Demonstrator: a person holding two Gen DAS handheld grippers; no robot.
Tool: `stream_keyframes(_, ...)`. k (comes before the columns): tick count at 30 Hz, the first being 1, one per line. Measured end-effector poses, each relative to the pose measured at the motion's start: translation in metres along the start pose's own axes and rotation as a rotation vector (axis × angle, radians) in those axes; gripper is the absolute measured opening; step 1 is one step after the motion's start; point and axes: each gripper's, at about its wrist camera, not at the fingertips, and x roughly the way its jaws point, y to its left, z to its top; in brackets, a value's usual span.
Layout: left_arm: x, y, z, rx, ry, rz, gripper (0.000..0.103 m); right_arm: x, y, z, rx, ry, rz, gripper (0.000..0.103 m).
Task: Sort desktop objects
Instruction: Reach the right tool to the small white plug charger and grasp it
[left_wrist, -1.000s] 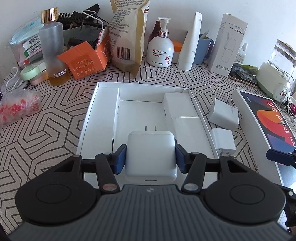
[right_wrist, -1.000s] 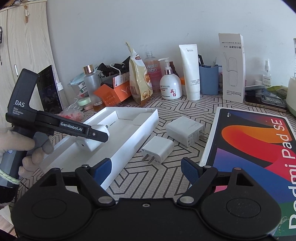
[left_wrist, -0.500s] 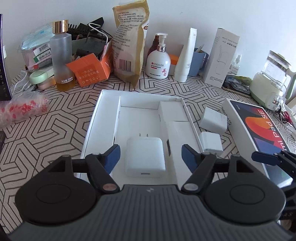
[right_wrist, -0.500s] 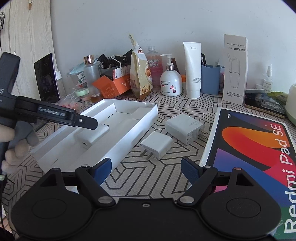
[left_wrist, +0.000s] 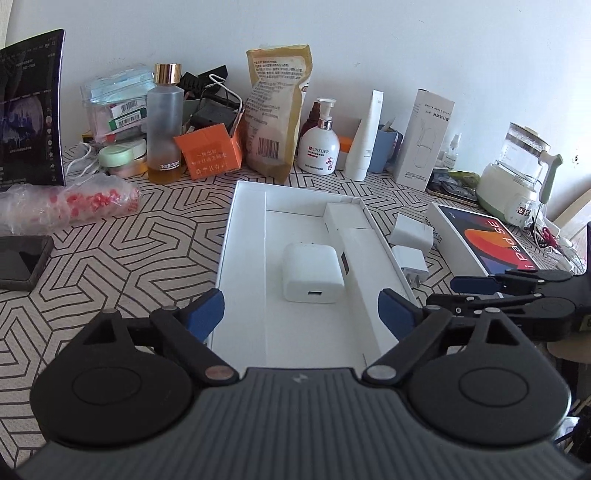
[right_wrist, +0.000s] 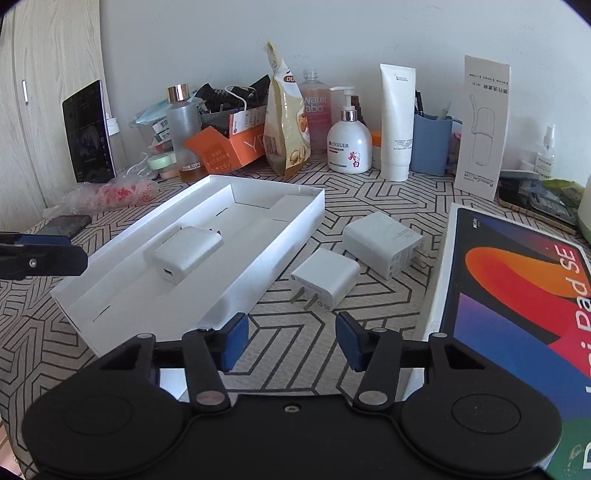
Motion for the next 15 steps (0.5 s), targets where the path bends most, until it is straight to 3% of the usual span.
stream_keyframes(6, -0.007, 0.008, -0.007, 0.046, -0.049, 0.054, 0.091, -0.016, 0.02, 0.017, -0.062, -0.039, -0.012, 0.054)
stream_keyframes(9, -0.006, 0.015, -0.007, 0.009, -0.051, 0.036, 0.091, -0.008, 0.019, 0.021, -0.076, -0.001, -0.027, 0.053)
stream_keyframes(11, -0.004, 0.017, -0.007, 0.005, -0.05, 0.035, 0.091, -0.002, 0.016, 0.024, -0.092, 0.025, -0.036, 0.042)
stream_keyframes(15, -0.002, 0.013, -0.005, 0.018, -0.076, 0.046, 0.091, 0.01, 0.01, 0.033, -0.101, 0.063, -0.04, 0.041)
